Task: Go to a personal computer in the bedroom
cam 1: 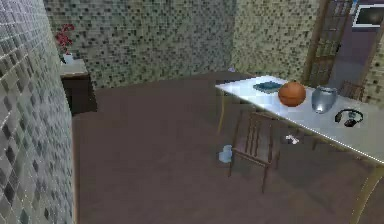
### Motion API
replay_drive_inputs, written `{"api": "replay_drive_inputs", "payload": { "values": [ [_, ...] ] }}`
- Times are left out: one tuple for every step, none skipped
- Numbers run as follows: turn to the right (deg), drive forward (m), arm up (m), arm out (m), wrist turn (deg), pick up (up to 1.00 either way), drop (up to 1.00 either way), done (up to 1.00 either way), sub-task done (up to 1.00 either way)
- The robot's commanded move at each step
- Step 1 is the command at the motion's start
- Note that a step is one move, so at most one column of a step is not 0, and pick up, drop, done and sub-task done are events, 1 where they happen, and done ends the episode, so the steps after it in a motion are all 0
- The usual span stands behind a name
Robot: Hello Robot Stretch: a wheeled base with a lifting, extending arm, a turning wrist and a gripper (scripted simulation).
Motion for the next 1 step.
{"api": "replay_drive_inputs", "payload": {
  "values": [
    [45.0, 0.00, 0.00, 0.00, 0.0, 0.00, 0.00, 0.00, 0.00]
  ]
}}
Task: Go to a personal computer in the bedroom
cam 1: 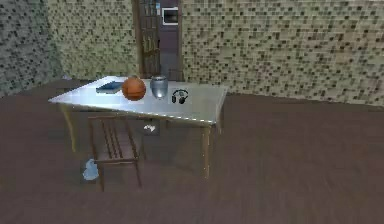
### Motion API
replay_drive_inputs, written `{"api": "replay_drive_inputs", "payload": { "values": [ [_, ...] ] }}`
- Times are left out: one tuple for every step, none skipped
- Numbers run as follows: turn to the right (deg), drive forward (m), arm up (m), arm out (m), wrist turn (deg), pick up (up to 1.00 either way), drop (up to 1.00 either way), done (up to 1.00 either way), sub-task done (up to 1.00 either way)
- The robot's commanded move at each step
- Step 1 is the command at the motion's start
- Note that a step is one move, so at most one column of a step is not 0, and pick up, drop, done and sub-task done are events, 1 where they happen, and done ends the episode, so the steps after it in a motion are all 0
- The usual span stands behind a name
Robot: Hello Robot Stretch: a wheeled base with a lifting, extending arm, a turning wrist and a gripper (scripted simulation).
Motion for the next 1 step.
{"api": "replay_drive_inputs", "payload": {
  "values": [
    [45.0, 0.00, 0.00, 0.00, 0.0, 0.00, 0.00, 0.00, 0.00]
  ]
}}
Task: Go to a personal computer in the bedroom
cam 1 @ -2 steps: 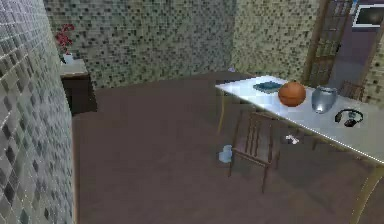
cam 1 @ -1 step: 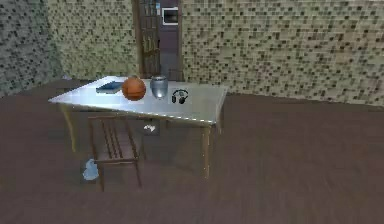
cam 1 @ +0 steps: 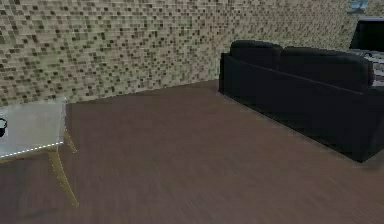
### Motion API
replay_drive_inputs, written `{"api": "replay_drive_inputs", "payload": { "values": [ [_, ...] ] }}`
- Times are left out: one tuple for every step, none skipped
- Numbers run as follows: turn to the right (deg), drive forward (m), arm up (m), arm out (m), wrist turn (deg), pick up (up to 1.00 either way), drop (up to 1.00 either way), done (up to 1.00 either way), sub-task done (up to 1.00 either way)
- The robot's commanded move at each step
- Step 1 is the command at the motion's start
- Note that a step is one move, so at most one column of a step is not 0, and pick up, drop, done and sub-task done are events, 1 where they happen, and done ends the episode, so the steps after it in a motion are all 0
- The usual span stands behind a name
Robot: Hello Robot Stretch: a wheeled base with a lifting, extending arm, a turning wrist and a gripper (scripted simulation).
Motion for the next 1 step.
{"api": "replay_drive_inputs", "payload": {
  "values": [
    [24.0, 0.00, 0.00, 0.00, 0.0, 0.00, 0.00, 0.00, 0.00]
  ]
}}
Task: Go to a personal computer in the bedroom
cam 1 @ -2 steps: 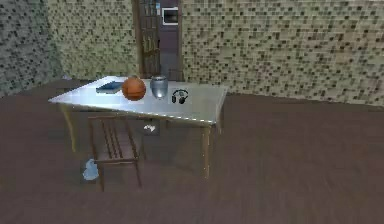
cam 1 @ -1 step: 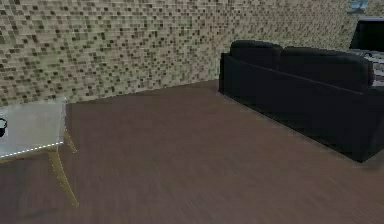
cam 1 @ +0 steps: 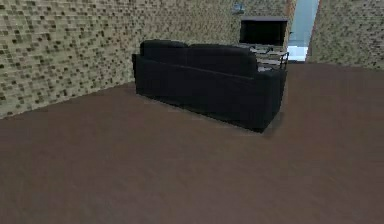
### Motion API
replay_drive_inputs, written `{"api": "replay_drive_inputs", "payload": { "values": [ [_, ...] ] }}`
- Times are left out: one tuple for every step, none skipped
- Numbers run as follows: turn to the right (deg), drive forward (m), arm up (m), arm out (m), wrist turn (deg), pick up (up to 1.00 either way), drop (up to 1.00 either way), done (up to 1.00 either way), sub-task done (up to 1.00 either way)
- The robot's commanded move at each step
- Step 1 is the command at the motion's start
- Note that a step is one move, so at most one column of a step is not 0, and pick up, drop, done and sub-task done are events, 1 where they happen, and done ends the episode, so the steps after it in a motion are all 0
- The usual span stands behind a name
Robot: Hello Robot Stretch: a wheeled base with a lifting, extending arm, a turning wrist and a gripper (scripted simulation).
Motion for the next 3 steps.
{"api": "replay_drive_inputs", "payload": {
  "values": [
    [0.0, 0.20, 0.00, 0.00, 0.0, 0.00, 0.00, 0.00, 0.00],
    [-45.0, 0.00, 0.00, 0.00, 0.0, 0.00, 0.00, 0.00, 0.00],
    [-42.0, 0.00, 0.00, 0.00, 0.0, 0.00, 0.00, 0.00, 0.00]
  ]
}}
